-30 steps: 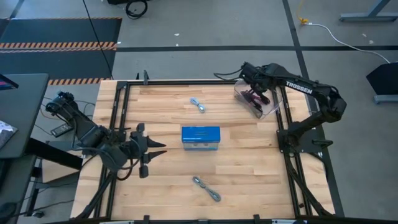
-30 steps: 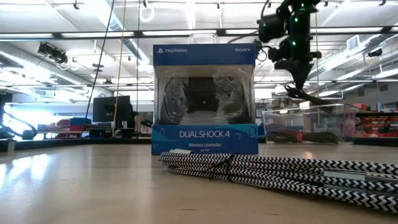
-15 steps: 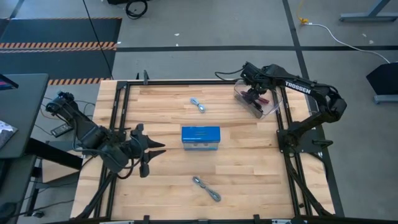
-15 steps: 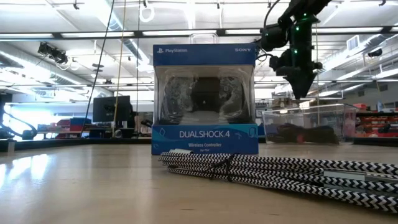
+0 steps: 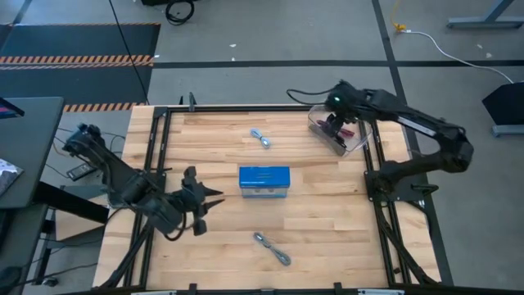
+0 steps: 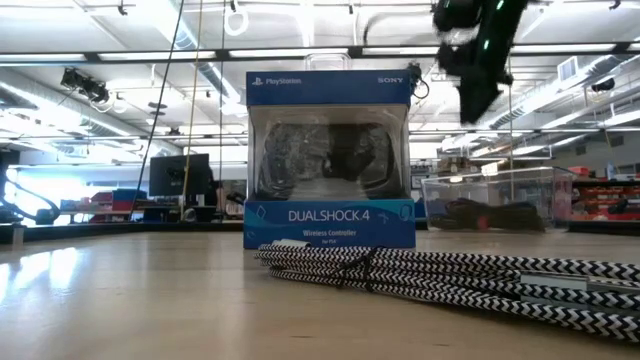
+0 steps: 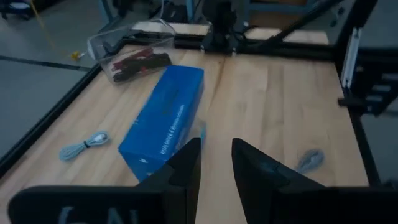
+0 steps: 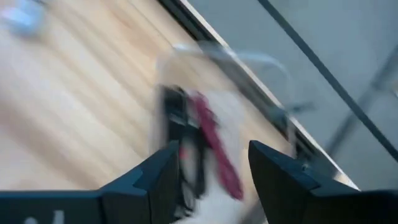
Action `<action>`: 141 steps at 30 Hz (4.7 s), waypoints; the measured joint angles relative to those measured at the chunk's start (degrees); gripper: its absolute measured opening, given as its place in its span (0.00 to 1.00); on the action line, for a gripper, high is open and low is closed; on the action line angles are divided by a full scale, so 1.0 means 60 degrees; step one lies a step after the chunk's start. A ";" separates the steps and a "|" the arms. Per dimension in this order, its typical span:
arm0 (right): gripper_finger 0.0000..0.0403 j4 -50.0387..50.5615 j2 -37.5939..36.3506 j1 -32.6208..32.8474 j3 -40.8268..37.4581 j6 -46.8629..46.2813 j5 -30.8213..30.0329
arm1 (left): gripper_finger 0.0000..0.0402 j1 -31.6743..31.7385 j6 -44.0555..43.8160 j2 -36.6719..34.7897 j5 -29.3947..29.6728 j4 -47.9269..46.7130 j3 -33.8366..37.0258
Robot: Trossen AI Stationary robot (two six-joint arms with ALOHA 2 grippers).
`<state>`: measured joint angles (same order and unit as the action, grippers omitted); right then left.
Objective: Pick and place USB-C Cables
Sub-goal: Put the white charger cable into the container
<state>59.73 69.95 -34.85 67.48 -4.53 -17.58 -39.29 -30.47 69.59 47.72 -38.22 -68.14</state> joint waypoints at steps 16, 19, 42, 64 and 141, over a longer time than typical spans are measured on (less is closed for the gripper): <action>0.49 -0.1901 -0.1849 0.6133 0.0007 -0.1523 0.2116 | 0.25 0.0656 0.1861 0.1241 -0.2930 0.2607 0.0000; 0.49 -0.1925 -0.1480 0.7353 0.0007 -0.1909 0.2134 | 0.25 0.0688 0.1939 0.1238 -0.3329 0.2952 0.0000; 0.49 -0.2369 0.1792 1.2229 0.0007 -0.7088 0.0843 | 0.25 0.0470 0.3679 0.2094 -0.3782 0.4369 0.0000; 0.49 -0.3830 0.3084 1.2279 0.0011 -0.8670 0.0654 | 0.25 0.0350 0.3996 0.2926 -0.3551 0.4901 -0.0004; 0.19 -0.7671 0.7828 1.2101 0.0041 -0.7700 0.0324 | 0.25 -0.0244 0.1353 0.3645 -0.3592 0.2820 -0.0004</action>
<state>13.71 116.91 37.76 67.73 -50.72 -15.63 -40.75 -22.35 91.46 26.16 -21.29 -68.16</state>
